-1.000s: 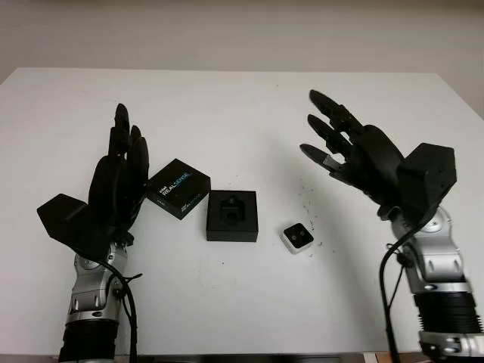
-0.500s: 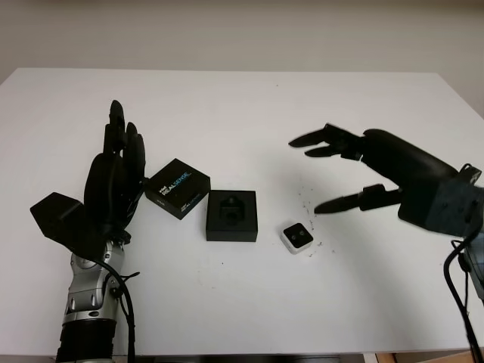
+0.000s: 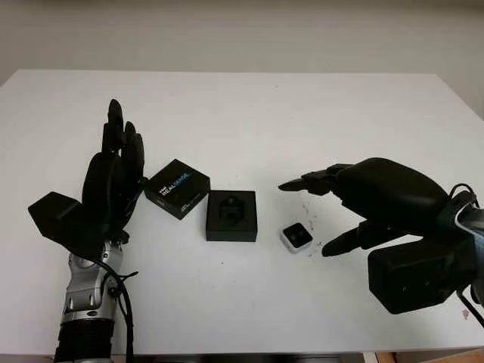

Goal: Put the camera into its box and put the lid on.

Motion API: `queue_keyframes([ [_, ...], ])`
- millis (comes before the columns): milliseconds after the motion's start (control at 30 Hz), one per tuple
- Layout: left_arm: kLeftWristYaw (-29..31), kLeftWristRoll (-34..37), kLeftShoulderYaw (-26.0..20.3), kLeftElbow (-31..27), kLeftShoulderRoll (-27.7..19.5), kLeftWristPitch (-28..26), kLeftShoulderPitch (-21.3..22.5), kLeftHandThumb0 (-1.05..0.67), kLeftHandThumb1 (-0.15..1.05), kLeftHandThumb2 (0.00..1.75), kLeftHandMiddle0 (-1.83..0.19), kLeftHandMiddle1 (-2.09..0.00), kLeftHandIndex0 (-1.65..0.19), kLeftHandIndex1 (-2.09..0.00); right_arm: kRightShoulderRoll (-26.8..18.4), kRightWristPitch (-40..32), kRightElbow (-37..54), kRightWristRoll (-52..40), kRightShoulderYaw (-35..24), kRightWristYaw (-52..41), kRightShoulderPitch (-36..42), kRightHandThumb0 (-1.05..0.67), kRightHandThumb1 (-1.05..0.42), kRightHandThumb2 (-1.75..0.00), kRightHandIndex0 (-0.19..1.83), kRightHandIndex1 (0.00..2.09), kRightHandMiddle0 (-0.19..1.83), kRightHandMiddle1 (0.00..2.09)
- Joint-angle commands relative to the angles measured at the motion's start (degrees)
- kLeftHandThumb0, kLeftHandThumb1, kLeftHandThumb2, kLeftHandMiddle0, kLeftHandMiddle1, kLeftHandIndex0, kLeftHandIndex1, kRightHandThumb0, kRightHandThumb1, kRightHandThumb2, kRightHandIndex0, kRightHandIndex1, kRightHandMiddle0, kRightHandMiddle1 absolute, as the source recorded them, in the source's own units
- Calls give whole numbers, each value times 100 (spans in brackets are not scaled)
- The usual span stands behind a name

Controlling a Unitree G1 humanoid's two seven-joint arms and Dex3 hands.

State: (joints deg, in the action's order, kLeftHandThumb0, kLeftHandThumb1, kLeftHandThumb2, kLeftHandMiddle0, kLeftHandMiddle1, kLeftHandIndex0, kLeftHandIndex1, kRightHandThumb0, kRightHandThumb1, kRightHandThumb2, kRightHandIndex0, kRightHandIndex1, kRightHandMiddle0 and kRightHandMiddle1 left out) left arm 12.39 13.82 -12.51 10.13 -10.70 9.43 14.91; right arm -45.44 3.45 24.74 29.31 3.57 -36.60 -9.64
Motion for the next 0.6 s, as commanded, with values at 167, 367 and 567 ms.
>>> queue_keyframes([
  [167, 56, -46, 30, -118, -65, 13, -64, -78, 105, 54, 19, 0, 19, 0, 191, 220, -292, 279, 207, 389, 34, -57, -81, -5, 42, 43, 22, 70],
  [367, 124, -14, 16, -133, -78, -7, -97, -78, 105, 55, 19, 0, 19, 0, 291, 443, -770, 444, 326, 784, 32, -57, -81, -6, 19, 95, 21, 74],
  [567, 110, -23, 19, -154, -71, -18, -98, -77, 105, 55, 19, 0, 19, 0, 341, 648, -1087, 428, 354, 1023, -10, -55, -82, -5, 15, 107, 16, 95],
])
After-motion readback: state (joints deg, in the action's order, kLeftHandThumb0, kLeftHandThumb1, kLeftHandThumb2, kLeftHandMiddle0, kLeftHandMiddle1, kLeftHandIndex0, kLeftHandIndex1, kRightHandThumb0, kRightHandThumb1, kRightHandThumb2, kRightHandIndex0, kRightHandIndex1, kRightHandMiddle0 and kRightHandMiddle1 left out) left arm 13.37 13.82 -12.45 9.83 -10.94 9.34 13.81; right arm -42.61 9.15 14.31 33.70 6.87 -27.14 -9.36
